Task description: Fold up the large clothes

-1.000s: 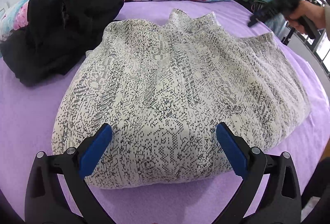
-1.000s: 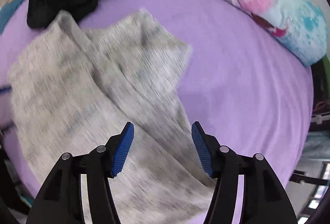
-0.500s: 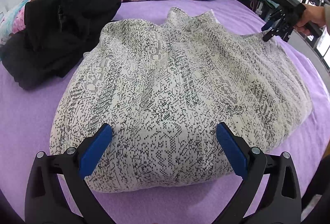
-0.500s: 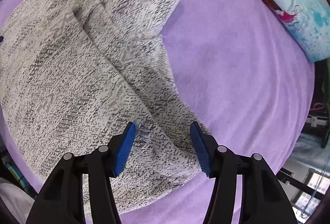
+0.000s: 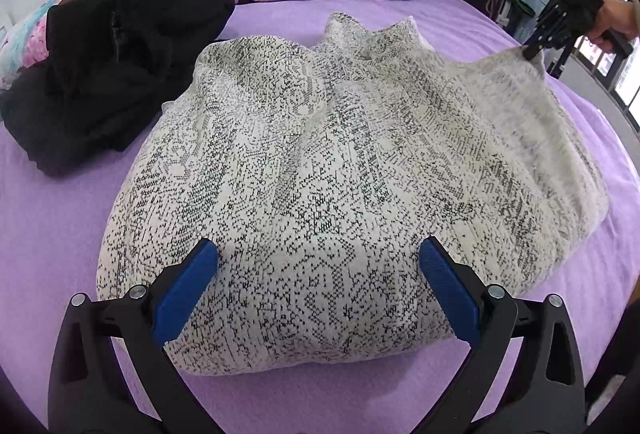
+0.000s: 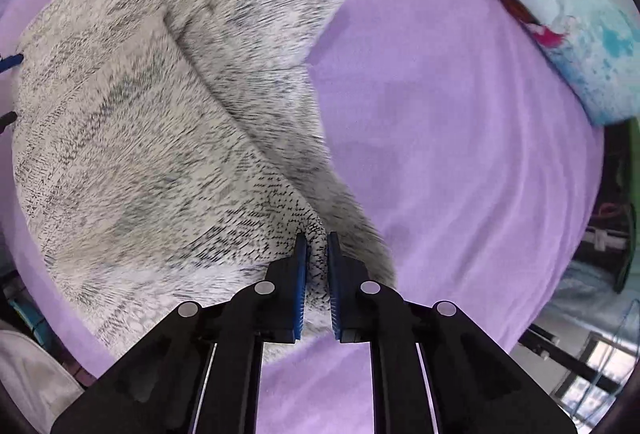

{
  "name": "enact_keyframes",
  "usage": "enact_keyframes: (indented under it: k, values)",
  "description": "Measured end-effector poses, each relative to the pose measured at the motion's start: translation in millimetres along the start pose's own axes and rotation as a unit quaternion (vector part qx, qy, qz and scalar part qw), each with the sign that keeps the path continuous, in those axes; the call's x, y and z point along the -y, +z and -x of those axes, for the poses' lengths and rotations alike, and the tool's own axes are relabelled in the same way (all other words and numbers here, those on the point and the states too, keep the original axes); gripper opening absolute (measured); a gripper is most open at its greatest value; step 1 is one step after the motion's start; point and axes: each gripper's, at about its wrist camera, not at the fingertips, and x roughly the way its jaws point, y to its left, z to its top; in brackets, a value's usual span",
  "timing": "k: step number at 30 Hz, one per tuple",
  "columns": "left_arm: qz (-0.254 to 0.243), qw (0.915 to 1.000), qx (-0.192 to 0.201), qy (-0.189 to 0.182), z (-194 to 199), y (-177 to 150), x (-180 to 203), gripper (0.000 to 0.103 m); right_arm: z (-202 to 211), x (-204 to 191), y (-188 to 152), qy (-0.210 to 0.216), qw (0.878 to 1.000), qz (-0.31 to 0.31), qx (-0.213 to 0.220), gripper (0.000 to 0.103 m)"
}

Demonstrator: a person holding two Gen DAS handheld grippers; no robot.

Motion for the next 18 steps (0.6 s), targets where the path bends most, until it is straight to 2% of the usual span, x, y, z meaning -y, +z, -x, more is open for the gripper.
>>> enact_keyframes:
  k: [5,14,16,17,18]
  values:
    - [-0.005,1.0,0.001,0.002,-1,-1,0,0.097,-14,9,-6,-0.015,1.0,-0.02,-0.006,0.013]
    - [-0.008,1.0,0.005,0.001,-4,-3,0,0.098,-82,-5,13,-0.058,0.996,-0.056,-0.028,0.02]
    - [-0.007,1.0,0.005,0.0,-4,-3,0,0.098,-80,-13,13,-0.079,0.995,-0.048,-0.026,0.033]
    - [-0.006,1.0,0.004,0.0,-4,-3,0,0.098,-75,-19,13,-0.099,0.994,-0.046,-0.019,0.053]
    - [-0.004,1.0,0.003,-0.001,-3,-2,-1,0.097,-68,-28,15,-0.113,0.992,-0.044,-0.013,0.066]
